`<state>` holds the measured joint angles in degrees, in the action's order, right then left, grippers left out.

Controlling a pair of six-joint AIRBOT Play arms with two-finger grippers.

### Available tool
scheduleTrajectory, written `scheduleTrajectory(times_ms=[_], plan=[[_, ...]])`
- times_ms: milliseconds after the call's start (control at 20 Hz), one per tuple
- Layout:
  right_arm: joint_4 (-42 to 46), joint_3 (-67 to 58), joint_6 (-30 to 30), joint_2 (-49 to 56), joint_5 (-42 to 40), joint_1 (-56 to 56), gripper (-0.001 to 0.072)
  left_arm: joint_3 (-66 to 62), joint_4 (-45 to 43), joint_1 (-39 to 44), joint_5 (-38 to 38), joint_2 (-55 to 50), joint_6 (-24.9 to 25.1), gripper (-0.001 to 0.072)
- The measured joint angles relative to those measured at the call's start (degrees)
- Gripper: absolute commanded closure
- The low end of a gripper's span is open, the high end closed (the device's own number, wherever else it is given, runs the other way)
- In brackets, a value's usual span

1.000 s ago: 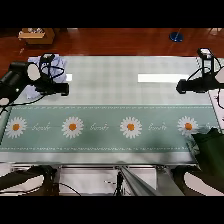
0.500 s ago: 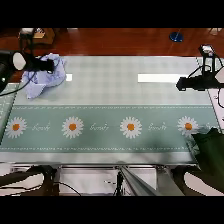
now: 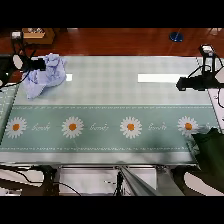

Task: Fold the shirts.

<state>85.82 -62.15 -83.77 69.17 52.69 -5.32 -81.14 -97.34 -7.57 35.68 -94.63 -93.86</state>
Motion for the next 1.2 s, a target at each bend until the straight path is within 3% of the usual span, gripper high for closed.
scheduleTrajectory(times_ms=[100, 150, 250, 300, 600, 950, 1200], plan=[[0.0, 0.0, -0.02, 0.0, 0.0, -0.02, 0.01, -0.13, 1.36, -0.24, -0.55, -2.73, -0.02, -0.0006], [0.02, 0.0, -0.02, 0.0, 0.07, 0.0, 0.01, -0.15, 2.08, -0.35, -0.52, -4.02, -0.02, 0.0156], [0.0, 0.0, 0.0, 0.0, 0.5, 0.0, 0.0101, -0.24, 2.58, -0.55, -0.63, -5.66, -0.13, 0.0652], [0.04, 0.0, 0.0, 0.0, 0.74, 0.0, 0.0101, -0.26, 2.89, -0.63, -0.52, -5.97, -0.09, 0.068], [0.07, 0.0, 0.0, 0.0, 1.7, 0.0, 0.0119, -6.91, 3.28, 0.13, 1.77, 1.4, 0.04, 0.068], [-0.04, 0.0, 0.0, -0.79, 10.84, 0.0, 0.0119, -18.95, 3.56, 8.98, 4.33, 23.52, 0.09, 0.068], [3.06, 0.0, 0.09, -5.53, 16.85, 0.0, 0.0119, -20.9, 3.69, 17.73, 10.51, 36.61, 0.24, 0.068]])
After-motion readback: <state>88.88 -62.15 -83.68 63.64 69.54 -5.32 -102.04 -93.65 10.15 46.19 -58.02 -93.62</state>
